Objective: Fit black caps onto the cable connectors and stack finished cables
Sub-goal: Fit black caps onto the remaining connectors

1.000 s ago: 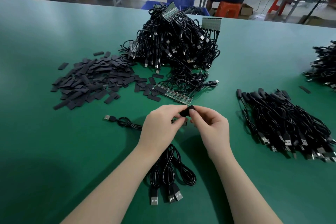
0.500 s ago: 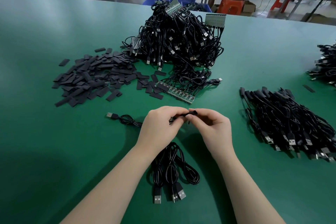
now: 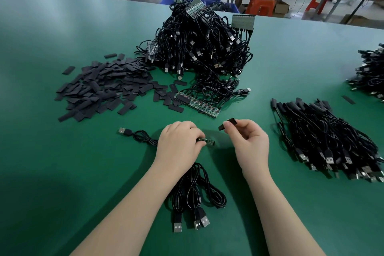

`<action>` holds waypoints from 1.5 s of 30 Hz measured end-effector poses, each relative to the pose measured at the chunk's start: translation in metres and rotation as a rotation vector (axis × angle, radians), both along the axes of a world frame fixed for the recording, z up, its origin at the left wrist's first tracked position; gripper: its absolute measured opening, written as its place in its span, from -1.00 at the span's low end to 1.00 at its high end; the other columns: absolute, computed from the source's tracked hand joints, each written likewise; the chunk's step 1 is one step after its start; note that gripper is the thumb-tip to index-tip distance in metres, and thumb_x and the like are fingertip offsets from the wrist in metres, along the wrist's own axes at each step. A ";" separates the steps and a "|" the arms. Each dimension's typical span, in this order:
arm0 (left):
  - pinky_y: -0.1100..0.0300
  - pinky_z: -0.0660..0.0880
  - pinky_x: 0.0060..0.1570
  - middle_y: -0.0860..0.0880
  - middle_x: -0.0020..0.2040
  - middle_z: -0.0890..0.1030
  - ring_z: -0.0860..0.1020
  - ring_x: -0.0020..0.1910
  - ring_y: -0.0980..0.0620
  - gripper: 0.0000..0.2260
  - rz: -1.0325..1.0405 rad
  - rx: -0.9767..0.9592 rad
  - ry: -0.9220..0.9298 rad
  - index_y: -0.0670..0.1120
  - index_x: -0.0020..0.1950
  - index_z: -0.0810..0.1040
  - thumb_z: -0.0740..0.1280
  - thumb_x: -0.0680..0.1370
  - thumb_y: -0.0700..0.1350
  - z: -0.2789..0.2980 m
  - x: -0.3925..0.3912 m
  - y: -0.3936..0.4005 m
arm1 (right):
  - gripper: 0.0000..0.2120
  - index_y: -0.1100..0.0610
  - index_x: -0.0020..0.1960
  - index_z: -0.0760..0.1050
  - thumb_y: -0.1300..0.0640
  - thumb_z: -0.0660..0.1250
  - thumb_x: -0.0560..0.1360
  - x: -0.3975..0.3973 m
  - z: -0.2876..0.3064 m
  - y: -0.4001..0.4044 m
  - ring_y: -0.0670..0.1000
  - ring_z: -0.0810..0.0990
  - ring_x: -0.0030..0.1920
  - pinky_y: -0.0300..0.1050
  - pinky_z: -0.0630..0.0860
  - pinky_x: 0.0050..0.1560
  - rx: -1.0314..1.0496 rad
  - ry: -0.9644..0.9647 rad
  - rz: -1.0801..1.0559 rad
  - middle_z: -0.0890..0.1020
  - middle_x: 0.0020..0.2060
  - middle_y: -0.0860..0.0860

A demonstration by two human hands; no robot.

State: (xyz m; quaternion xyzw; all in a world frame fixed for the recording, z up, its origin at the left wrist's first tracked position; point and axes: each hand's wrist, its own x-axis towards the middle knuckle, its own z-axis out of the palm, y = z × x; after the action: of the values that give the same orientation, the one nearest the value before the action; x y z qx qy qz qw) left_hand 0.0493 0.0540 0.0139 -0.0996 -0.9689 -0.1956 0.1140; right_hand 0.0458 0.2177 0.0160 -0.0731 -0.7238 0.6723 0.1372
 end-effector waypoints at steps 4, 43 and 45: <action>0.19 0.34 0.10 0.15 0.04 0.61 0.52 0.07 0.08 -0.81 -0.006 0.090 0.052 0.09 0.11 0.65 0.33 0.57 0.08 0.002 0.001 0.000 | -0.92 0.08 -0.13 0.61 0.16 0.50 0.46 0.001 0.002 -0.002 -0.08 0.68 -0.21 -0.27 0.59 -0.13 -0.016 0.004 0.011 0.72 -0.25 -0.03; 0.18 0.50 0.00 0.07 -0.06 0.69 0.56 -0.05 0.17 -0.81 -0.117 0.498 0.171 -0.07 0.08 0.70 0.34 0.56 -0.06 0.010 0.007 -0.002 | -0.84 -0.04 -0.14 0.60 0.21 0.48 0.45 0.006 0.011 -0.004 0.02 0.72 -0.13 -0.22 0.61 -0.09 -0.209 0.058 0.224 0.73 -0.17 0.08; 0.17 0.50 -0.02 0.08 -0.07 0.68 0.56 -0.07 0.17 -0.81 -0.130 0.496 0.169 -0.05 0.10 0.69 0.33 0.57 -0.06 0.010 0.007 -0.002 | -0.88 -0.07 -0.15 0.61 0.12 0.49 0.39 0.006 0.011 -0.004 0.02 0.71 -0.13 -0.17 0.62 -0.06 -0.170 0.047 0.242 0.73 -0.21 0.07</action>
State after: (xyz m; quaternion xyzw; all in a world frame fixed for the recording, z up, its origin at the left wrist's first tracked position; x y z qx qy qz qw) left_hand 0.0566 0.0520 0.0241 -0.1467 -0.8700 -0.4251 0.2024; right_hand 0.0517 0.2137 0.0267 0.0190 -0.6645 0.7442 0.0654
